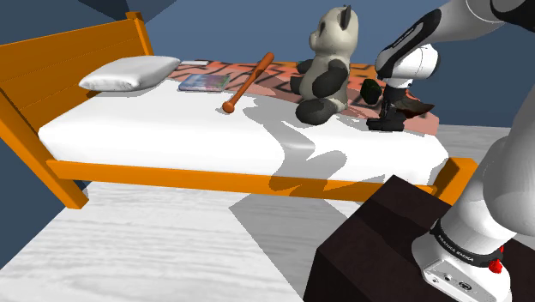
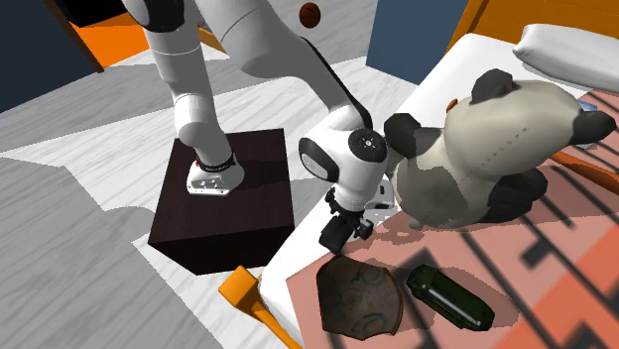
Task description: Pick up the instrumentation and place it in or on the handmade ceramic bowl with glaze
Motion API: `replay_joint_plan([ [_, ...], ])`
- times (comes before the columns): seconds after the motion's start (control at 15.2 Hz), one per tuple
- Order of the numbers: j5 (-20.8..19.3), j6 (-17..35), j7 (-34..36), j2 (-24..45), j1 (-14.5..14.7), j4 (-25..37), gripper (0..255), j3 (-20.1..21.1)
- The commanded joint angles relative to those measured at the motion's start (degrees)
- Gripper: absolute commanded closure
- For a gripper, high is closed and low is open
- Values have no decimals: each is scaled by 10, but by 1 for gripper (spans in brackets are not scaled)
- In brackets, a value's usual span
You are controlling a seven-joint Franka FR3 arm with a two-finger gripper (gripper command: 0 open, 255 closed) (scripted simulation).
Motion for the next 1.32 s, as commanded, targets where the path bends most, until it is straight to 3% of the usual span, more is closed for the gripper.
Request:
replay_joint_plan([
  [0.0, 1, 1, -1, 1, 0, 0, 0, 0],
  [0.26, 1, 1, -1, 1, 0, 0, 0, 0],
  [0.33, 1, 1, -1, 1, 0, 0, 255, 0],
  [0.92, 1, 1, -1, 1, 0, 0, 255, 0],
  [1.25, -45, -32, 33, -39, 10, 11, 255, -10],
])
